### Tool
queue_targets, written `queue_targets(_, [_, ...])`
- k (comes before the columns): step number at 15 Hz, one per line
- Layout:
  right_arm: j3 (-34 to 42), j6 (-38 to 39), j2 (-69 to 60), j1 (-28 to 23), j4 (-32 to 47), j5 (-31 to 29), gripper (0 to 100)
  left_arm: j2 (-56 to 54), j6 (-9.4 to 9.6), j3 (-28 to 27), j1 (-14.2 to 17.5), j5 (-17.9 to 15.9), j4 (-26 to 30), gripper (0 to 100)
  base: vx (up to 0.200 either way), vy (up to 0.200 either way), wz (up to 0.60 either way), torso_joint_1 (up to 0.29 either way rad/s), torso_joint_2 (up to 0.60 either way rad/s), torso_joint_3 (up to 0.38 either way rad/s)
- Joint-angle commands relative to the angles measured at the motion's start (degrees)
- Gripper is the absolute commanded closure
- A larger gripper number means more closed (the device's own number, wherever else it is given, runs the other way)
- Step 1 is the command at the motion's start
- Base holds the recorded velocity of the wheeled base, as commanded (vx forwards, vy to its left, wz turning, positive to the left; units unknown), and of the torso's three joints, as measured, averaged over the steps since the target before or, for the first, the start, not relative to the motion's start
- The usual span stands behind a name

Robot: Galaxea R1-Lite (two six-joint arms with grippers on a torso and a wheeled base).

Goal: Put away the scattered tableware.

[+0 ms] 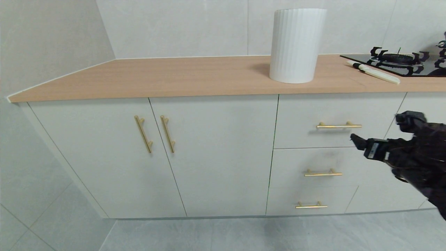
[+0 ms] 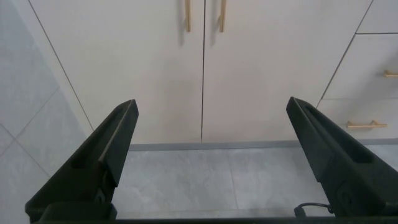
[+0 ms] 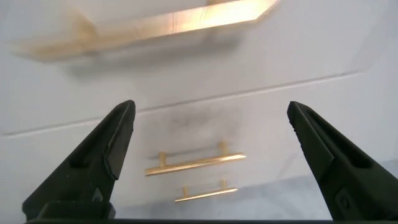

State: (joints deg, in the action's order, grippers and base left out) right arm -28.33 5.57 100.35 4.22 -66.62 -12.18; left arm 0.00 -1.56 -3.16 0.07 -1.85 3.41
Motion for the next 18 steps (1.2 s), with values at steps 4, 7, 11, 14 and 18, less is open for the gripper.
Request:
queue_targets(4, [23.23, -17.52, -57.02, -0.09, 10.55, -5.31, 0, 0.0, -0.02, -0.01, 0.01, 0.01, 0.01, 0, 0.0, 0.0, 0.0, 0.0, 0.0, 0.0])
queue_targets(7, [14.62, -18.14, -77.94, -0.09, 41.84, -7.77, 0, 0.0, -0.02, -0.01, 0.01, 0.01, 0.01, 0, 0.0, 0.0, 0.0, 0.0, 0.0, 0.0])
queue_targets(11, [4.42, -18.05, -92.62, -0.17, 67.85, -11.99, 0, 0.0, -0.02, -0.01, 0.01, 0.01, 0.01, 0, 0.0, 0.0, 0.0, 0.0, 0.0, 0.0])
queue_targets(14, [5.74, -17.96, -97.1, -2.81, 68.64, -14.45, 0, 0.0, -0.02, -0.01, 0.01, 0.01, 0.01, 0, 0.0, 0.0, 0.0, 0.0, 0.0, 0.0])
queue_targets(18, [16.47, -16.03, -100.35, -3.95, 65.83, -8.3, 0, 0.0, -0.02, -0.01, 0.01, 0.01, 0.01, 0, 0.0, 0.0, 0.0, 0.0, 0.0, 0.0])
